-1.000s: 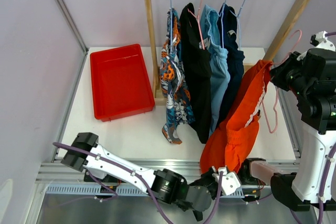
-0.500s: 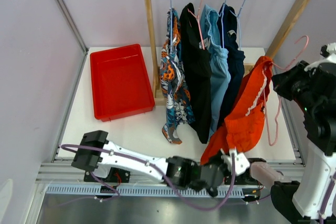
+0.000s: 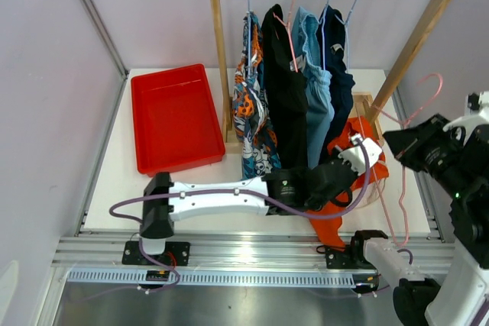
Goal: Remove the shorts from the hanger
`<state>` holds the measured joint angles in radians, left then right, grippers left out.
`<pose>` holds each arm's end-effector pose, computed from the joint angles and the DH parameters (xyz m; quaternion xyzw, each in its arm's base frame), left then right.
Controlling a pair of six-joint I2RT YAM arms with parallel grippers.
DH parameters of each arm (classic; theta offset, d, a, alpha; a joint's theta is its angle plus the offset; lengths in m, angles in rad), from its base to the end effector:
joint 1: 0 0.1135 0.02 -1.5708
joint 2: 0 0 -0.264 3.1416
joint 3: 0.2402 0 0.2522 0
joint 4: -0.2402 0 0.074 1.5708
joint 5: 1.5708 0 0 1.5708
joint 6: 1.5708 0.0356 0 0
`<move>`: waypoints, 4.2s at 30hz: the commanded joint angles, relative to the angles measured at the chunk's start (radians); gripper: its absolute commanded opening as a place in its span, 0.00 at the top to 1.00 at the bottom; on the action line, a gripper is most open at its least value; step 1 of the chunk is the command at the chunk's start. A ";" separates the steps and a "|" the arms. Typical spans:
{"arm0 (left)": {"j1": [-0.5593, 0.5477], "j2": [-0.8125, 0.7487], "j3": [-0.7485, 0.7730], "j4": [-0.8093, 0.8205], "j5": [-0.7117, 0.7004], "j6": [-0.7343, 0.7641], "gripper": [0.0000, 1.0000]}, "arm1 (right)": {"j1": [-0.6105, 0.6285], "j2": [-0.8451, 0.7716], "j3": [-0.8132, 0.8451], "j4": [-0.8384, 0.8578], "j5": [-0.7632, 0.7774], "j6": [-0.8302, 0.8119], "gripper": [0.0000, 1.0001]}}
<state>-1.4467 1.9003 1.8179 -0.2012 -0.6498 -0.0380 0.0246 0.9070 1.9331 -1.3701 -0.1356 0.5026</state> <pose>0.0774 -0.4466 0.3743 0.3449 0.7017 -0.1963 0.5917 0.0357 0.0057 0.5252 0.1552 0.8019 0.2031 0.5401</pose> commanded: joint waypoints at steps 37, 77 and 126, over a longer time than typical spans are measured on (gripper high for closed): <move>-0.592 -0.711 -0.224 -1.046 -0.657 -0.610 1.00 | -0.117 0.638 -0.008 0.790 -0.016 -0.048 1.00; 1.198 -0.278 0.624 -0.161 0.050 0.317 1.00 | -0.126 0.193 -0.568 0.760 -0.121 -0.144 0.01; 1.272 -0.971 -0.697 -0.116 0.453 -0.151 0.01 | 0.138 0.572 0.013 0.755 0.063 -0.131 1.00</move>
<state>-0.1715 0.9489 1.1126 -0.3458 -0.2539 -0.1684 0.1516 1.5097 1.9488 -0.6453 -0.1120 0.3748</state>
